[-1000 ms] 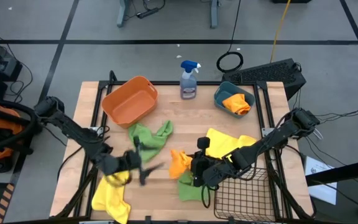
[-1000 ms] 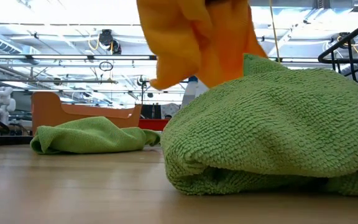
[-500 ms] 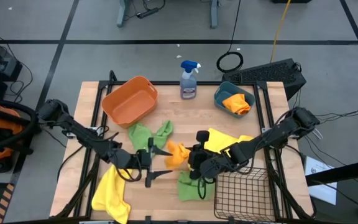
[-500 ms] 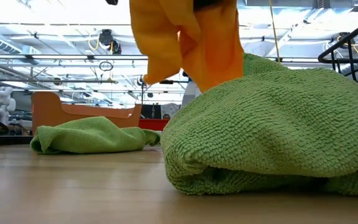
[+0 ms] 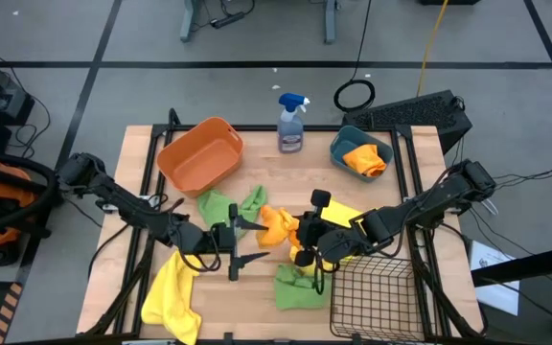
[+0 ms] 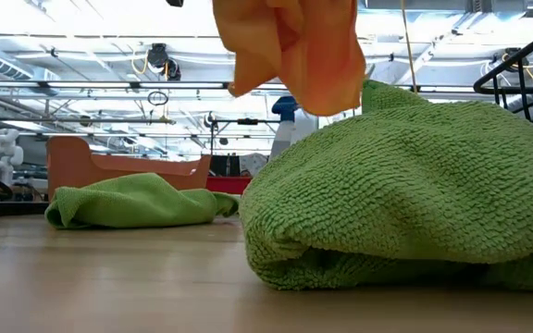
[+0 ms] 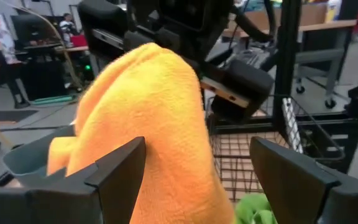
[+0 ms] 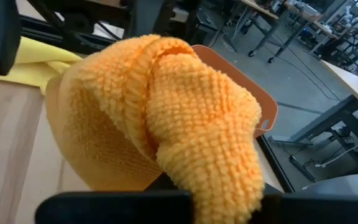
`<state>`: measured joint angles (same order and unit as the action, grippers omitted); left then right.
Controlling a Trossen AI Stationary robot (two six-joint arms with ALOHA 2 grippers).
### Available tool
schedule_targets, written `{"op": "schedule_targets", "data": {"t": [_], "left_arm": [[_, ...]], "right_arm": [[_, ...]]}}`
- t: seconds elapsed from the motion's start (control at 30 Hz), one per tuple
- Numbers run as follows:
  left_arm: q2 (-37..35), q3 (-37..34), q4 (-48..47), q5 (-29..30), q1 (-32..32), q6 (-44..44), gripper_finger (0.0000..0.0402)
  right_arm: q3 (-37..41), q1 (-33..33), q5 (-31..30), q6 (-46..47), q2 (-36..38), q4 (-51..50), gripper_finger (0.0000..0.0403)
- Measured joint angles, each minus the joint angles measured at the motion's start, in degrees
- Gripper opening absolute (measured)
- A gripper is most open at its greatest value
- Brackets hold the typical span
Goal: Sort microfiber towel by color & place in baskets
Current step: Put the orange microfiber towel into the blue bin
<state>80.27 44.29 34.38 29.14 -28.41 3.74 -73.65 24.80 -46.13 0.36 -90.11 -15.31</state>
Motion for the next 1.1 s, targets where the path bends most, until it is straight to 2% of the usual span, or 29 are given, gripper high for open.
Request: {"op": "schedule_targets", "data": {"t": [0.13,0.43,0.53,0.67,0.87,0.93,1.1], "left_arm": [[0.0,0.0,-0.4,-4.1,1.5,-1.3,0.0295],[1.5,0.0,-0.5,-2.9,7.0,1.6,0.0295],[2.5,0.0,-0.6,-2.9,8.9,2.9,0.0283],[2.3,0.0,-1.0,-5.3,9.7,4.2,0.0217],[1.0,0.0,-0.4,-6.4,7.8,10.6,0.0037],[0.5,0.0,0.1,-6.4,7.5,12.3,0.0017],[-0.8,0.0,-1.7,-3.4,7.8,14.6,0.002]], "right_arm": [[0.0,-0.5,-0.6,-1.1,0.0,0.1,0.0004],[0.0,-2.4,-0.1,-3.6,0.0,0.9,0.0004],[0.0,-2.8,1.3,-3.4,0.0,0.5,0.0004],[0.0,-2.6,3.1,-0.2,0.0,-0.3,0.0017],[0.0,-1.3,3.2,4.6,0.0,-2.6,0.0079],[0.0,-0.8,3.2,5.8,0.0,-3.4,0.0102],[0.0,0.7,3.1,9.0,0.0,-7.0,0.016]]}}
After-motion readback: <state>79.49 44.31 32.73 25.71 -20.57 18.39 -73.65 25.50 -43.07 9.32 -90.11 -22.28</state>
